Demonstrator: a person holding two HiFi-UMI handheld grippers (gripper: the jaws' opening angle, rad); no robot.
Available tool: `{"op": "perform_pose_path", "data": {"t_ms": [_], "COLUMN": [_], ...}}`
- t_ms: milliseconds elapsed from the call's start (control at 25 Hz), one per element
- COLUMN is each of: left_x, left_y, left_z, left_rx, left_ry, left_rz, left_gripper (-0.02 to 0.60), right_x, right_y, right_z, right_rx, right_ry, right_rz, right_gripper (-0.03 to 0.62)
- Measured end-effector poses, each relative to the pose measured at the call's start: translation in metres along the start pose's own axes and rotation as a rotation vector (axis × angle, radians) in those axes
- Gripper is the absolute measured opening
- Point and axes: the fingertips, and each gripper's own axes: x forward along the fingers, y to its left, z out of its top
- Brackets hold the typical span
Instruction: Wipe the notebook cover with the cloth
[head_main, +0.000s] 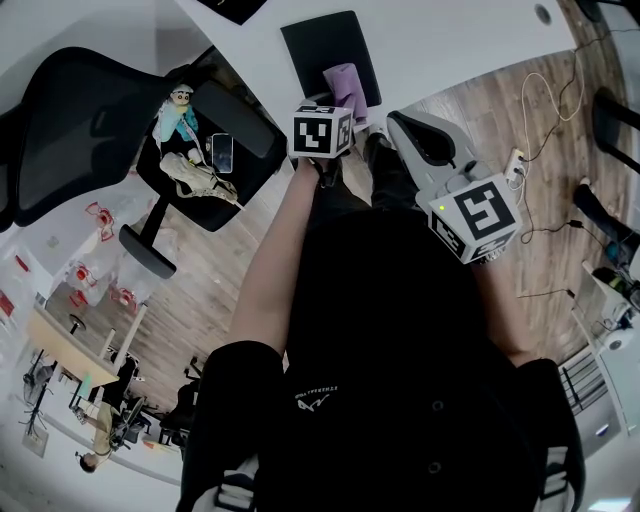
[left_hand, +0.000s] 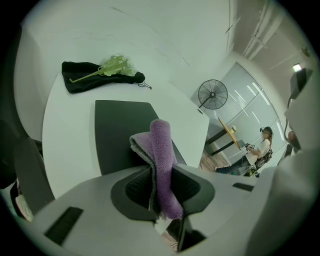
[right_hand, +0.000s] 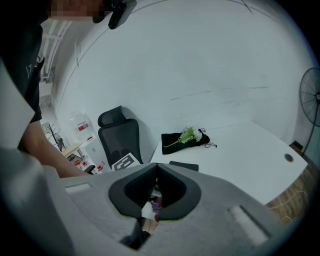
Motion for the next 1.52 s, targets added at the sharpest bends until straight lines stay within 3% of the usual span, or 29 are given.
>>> {"op": "perform_pose_path", "data": {"t_ms": [1520], "left_x": [-0.028], "left_y": [0.039], "left_z": [-0.019], "left_rx": [-0.077], "left_ry": [-0.013], "left_rz": [0.042], "left_gripper": [0.086], "right_x": [0.009], "right_y": [0.018], "right_z": [-0.004], "right_rx": [-0.012], "right_ry": [0.019], "right_rz": [0.020], "right_gripper": [0.005]}}
